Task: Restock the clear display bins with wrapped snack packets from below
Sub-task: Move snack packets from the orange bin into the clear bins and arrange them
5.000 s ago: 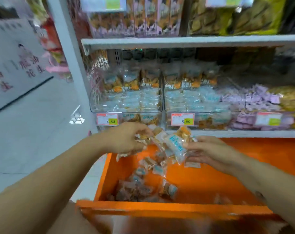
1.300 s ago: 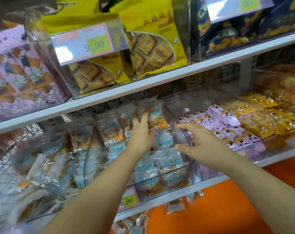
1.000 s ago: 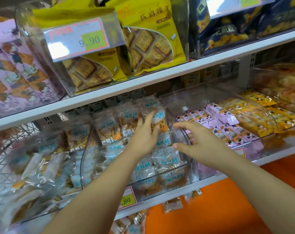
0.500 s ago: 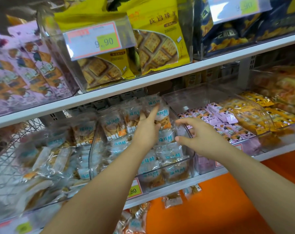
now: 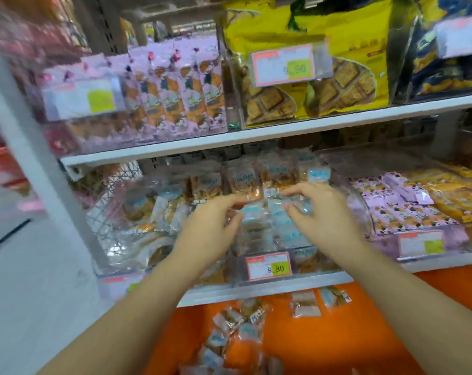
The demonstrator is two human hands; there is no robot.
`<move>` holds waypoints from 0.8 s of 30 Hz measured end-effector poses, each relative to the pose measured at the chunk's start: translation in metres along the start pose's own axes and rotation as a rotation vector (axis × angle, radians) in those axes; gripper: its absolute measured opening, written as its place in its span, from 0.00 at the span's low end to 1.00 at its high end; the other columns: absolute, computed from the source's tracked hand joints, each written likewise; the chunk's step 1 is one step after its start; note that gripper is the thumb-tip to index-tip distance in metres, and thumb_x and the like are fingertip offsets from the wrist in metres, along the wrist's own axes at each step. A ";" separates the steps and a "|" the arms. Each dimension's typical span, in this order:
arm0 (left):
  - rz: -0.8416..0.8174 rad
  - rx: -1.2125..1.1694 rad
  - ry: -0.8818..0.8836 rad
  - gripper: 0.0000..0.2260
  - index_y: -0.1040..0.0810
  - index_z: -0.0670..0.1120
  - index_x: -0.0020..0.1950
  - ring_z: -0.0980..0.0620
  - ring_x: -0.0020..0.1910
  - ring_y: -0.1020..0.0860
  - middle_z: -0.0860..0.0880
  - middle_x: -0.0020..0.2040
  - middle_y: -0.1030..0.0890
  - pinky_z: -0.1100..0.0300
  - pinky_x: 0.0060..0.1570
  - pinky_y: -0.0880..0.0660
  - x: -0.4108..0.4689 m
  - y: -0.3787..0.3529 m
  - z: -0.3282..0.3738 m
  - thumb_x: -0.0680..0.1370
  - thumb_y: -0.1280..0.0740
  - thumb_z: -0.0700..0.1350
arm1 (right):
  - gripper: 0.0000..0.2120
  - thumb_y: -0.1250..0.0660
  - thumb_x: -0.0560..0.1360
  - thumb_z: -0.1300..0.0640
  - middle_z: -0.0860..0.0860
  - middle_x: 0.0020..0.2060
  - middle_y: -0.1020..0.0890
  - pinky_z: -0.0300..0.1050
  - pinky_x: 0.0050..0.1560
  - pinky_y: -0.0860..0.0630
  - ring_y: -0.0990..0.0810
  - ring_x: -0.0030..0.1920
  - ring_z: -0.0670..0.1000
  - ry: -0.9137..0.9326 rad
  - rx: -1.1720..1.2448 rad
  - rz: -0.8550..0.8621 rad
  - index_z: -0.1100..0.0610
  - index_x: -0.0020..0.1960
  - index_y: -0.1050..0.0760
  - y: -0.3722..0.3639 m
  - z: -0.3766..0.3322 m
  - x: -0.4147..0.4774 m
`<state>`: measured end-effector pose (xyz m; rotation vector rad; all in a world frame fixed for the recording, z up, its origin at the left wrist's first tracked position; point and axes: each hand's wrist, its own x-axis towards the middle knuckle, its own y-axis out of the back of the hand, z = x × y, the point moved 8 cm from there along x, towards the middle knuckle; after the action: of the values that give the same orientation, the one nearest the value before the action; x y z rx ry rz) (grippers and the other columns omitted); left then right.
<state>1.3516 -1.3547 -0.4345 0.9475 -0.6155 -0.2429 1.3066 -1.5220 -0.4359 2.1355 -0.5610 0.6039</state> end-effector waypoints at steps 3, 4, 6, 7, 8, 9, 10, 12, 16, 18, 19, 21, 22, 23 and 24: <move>0.094 -0.010 0.085 0.12 0.22 0.50 0.61 0.61 0.49 0.24 0.57 0.54 0.21 0.72 0.51 0.30 -0.030 0.035 -0.043 0.79 0.35 0.42 | 0.08 0.32 0.74 0.58 0.48 0.50 0.18 0.50 0.59 0.28 0.22 0.53 0.51 0.079 0.012 -0.139 0.54 0.53 0.20 -0.035 -0.045 0.005; 0.121 -0.025 0.114 0.12 0.21 0.50 0.60 0.61 0.48 0.24 0.57 0.54 0.20 0.74 0.48 0.31 -0.038 0.045 -0.057 0.78 0.35 0.41 | 0.09 0.32 0.74 0.58 0.48 0.50 0.18 0.48 0.58 0.28 0.23 0.53 0.50 0.095 0.026 -0.189 0.54 0.54 0.20 -0.048 -0.058 0.005; 0.165 -0.047 0.178 0.12 0.21 0.50 0.60 0.60 0.48 0.23 0.57 0.53 0.20 0.72 0.50 0.29 -0.054 0.060 -0.086 0.78 0.35 0.41 | 0.10 0.33 0.75 0.57 0.48 0.52 0.19 0.41 0.58 0.29 0.23 0.53 0.47 0.126 0.038 -0.288 0.54 0.56 0.21 -0.074 -0.084 0.004; 0.188 -0.055 0.208 0.12 0.21 0.50 0.60 0.60 0.50 0.23 0.58 0.54 0.20 0.69 0.51 0.28 -0.062 0.067 -0.098 0.78 0.35 0.41 | 0.11 0.33 0.76 0.56 0.48 0.53 0.19 0.38 0.57 0.29 0.24 0.53 0.45 0.140 0.039 -0.336 0.53 0.58 0.22 -0.088 -0.094 0.003; 0.212 -0.067 0.237 0.12 0.21 0.51 0.60 0.60 0.51 0.23 0.58 0.54 0.20 0.66 0.54 0.27 -0.070 0.072 -0.110 0.78 0.35 0.41 | 0.12 0.34 0.76 0.56 0.47 0.54 0.20 0.36 0.56 0.30 0.24 0.53 0.44 0.146 0.041 -0.382 0.53 0.59 0.22 -0.102 -0.103 0.002; 0.239 -0.083 0.261 0.12 0.21 0.52 0.60 0.60 0.54 0.23 0.58 0.55 0.20 0.63 0.57 0.27 -0.076 0.077 -0.120 0.78 0.35 0.42 | 0.12 0.34 0.77 0.55 0.47 0.55 0.20 0.36 0.56 0.30 0.25 0.54 0.44 0.145 0.041 -0.425 0.54 0.60 0.23 -0.115 -0.110 0.001; 0.261 -0.105 0.279 0.11 0.21 0.53 0.60 0.59 0.56 0.23 0.58 0.57 0.20 0.60 0.59 0.27 -0.082 0.081 -0.127 0.79 0.34 0.44 | 0.13 0.35 0.77 0.55 0.48 0.57 0.21 0.38 0.58 0.29 0.25 0.56 0.45 0.139 0.036 -0.466 0.54 0.61 0.24 -0.128 -0.115 0.001; 0.281 -0.154 0.293 0.11 0.21 0.54 0.60 0.58 0.60 0.25 0.58 0.60 0.21 0.60 0.61 0.30 -0.087 0.086 -0.137 0.78 0.35 0.45 | 0.15 0.36 0.78 0.56 0.49 0.61 0.23 0.42 0.61 0.29 0.25 0.59 0.48 0.126 0.027 -0.541 0.53 0.65 0.27 -0.153 -0.123 0.002; 0.201 -0.083 0.291 0.18 0.25 0.53 0.65 0.55 0.64 0.29 0.53 0.64 0.25 0.66 0.60 0.37 -0.085 0.086 -0.153 0.77 0.37 0.39 | 0.23 0.40 0.78 0.64 0.52 0.70 0.35 0.39 0.60 0.33 0.30 0.65 0.52 0.169 -0.037 -0.588 0.49 0.71 0.34 -0.187 -0.135 0.013; 0.113 -0.039 0.264 0.20 0.26 0.53 0.66 0.55 0.65 0.30 0.53 0.66 0.27 0.70 0.59 0.40 -0.085 0.079 -0.161 0.77 0.37 0.36 | 0.33 0.42 0.76 0.71 0.49 0.75 0.46 0.46 0.68 0.36 0.42 0.73 0.56 0.230 -0.120 -0.644 0.44 0.74 0.41 -0.203 -0.144 0.019; 0.066 -0.032 0.246 0.20 0.26 0.54 0.66 0.55 0.65 0.30 0.53 0.67 0.27 0.71 0.59 0.41 -0.086 0.075 -0.164 0.77 0.37 0.36 | 0.37 0.42 0.75 0.72 0.49 0.76 0.52 0.49 0.69 0.38 0.48 0.75 0.57 0.268 -0.203 -0.690 0.42 0.75 0.44 -0.210 -0.148 0.022; -0.010 -0.035 0.222 0.20 0.26 0.56 0.66 0.56 0.65 0.30 0.54 0.67 0.29 0.71 0.60 0.40 -0.088 0.068 -0.167 0.78 0.38 0.37 | 0.37 0.42 0.75 0.72 0.50 0.77 0.57 0.50 0.66 0.35 0.49 0.75 0.58 0.343 -0.384 -0.763 0.41 0.75 0.44 -0.220 -0.154 0.028; -0.033 -0.038 0.219 0.21 0.26 0.56 0.67 0.56 0.65 0.30 0.55 0.67 0.30 0.69 0.61 0.38 -0.089 0.066 -0.167 0.78 0.39 0.37 | 0.33 0.42 0.76 0.69 0.52 0.77 0.55 0.51 0.64 0.33 0.45 0.74 0.60 0.358 -0.448 -0.777 0.42 0.74 0.42 -0.222 -0.155 0.032; -0.045 -0.038 0.217 0.21 0.27 0.57 0.67 0.56 0.65 0.30 0.55 0.67 0.31 0.68 0.60 0.36 -0.090 0.065 -0.168 0.78 0.39 0.37 | 0.29 0.42 0.77 0.67 0.54 0.76 0.50 0.52 0.62 0.31 0.40 0.71 0.61 0.353 -0.482 -0.777 0.44 0.73 0.38 -0.221 -0.154 0.037; -0.047 -0.033 0.216 0.21 0.27 0.57 0.67 0.56 0.64 0.29 0.55 0.66 0.31 0.68 0.59 0.35 -0.092 0.065 -0.168 0.79 0.40 0.37 | 0.25 0.41 0.77 0.65 0.55 0.74 0.43 0.52 0.60 0.29 0.35 0.68 0.61 0.331 -0.489 -0.763 0.46 0.70 0.34 -0.218 -0.151 0.041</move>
<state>1.3727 -1.1611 -0.4887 0.9426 -0.3903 -0.1887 1.4311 -1.2852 -0.4593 1.5629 0.2763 0.3218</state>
